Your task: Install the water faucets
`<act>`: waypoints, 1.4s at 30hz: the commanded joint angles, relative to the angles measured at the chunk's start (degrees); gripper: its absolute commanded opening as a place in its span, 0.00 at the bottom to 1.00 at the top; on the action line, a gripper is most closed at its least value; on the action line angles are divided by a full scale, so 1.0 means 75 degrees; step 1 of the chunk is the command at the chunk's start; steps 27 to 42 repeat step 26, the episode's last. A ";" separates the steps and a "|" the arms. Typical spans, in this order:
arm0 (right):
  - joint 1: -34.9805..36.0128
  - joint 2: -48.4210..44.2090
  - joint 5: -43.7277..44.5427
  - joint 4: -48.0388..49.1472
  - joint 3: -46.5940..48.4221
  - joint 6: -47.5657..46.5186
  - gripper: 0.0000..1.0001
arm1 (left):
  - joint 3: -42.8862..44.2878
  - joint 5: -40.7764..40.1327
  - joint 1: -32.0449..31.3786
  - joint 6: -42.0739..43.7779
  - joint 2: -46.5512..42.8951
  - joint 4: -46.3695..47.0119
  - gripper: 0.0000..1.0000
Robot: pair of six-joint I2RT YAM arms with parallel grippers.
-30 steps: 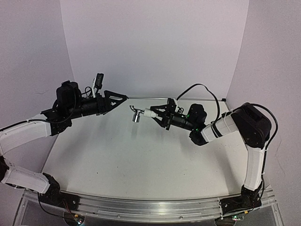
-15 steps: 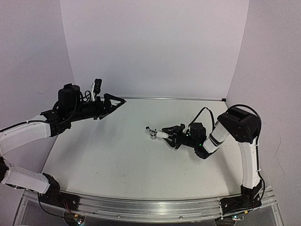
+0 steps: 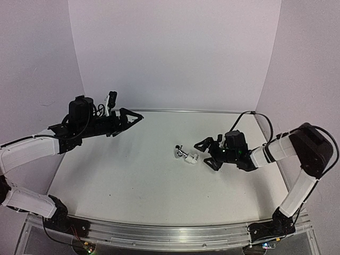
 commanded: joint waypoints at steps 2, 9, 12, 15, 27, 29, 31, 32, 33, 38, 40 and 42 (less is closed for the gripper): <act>-0.0015 -0.2146 0.1192 -0.4055 0.0308 -0.2886 0.98 | 0.0548 -0.0828 0.0048 0.0753 -0.0383 -0.0243 0.99; -0.0016 -0.5126 0.3560 -0.6565 0.1630 -0.5163 0.98 | 0.0622 -0.3540 0.0053 0.1699 -0.1613 -0.0714 1.00; -0.0015 -0.5711 0.4072 -0.6929 0.2330 -0.5967 0.98 | 0.0570 -0.4390 0.0053 0.2143 -0.2183 -0.0741 1.00; -0.0025 -0.5929 0.4228 -0.7126 0.2929 -0.6565 0.98 | 0.0586 -0.4859 0.0053 0.2498 -0.2622 -0.0771 1.00; -0.0022 -0.6517 0.4279 -0.6846 0.3241 -0.6864 0.98 | 0.0728 -0.5487 0.0050 0.2770 -0.3052 -0.1377 1.00; -0.0022 -0.6517 0.4279 -0.6846 0.3241 -0.6864 0.98 | 0.0728 -0.5487 0.0050 0.2770 -0.3052 -0.1377 1.00; -0.0022 -0.6517 0.4279 -0.6846 0.3241 -0.6864 0.98 | 0.0728 -0.5487 0.0050 0.2770 -0.3052 -0.1377 1.00; -0.0022 -0.6517 0.4279 -0.6846 0.3241 -0.6864 0.98 | 0.0728 -0.5487 0.0050 0.2770 -0.3052 -0.1377 1.00; -0.0022 -0.6517 0.4279 -0.6846 0.3241 -0.6864 0.98 | 0.0728 -0.5487 0.0050 0.2770 -0.3052 -0.1377 1.00; -0.0022 -0.6517 0.4279 -0.6846 0.3241 -0.6864 0.98 | 0.0728 -0.5487 0.0050 0.2770 -0.3052 -0.1377 1.00; -0.0022 -0.6517 0.4279 -0.6846 0.3241 -0.6864 0.98 | 0.0728 -0.5487 0.0050 0.2770 -0.3052 -0.1377 1.00; -0.0022 -0.6517 0.4279 -0.6846 0.3241 -0.6864 0.98 | 0.0728 -0.5487 0.0050 0.2770 -0.3052 -0.1377 1.00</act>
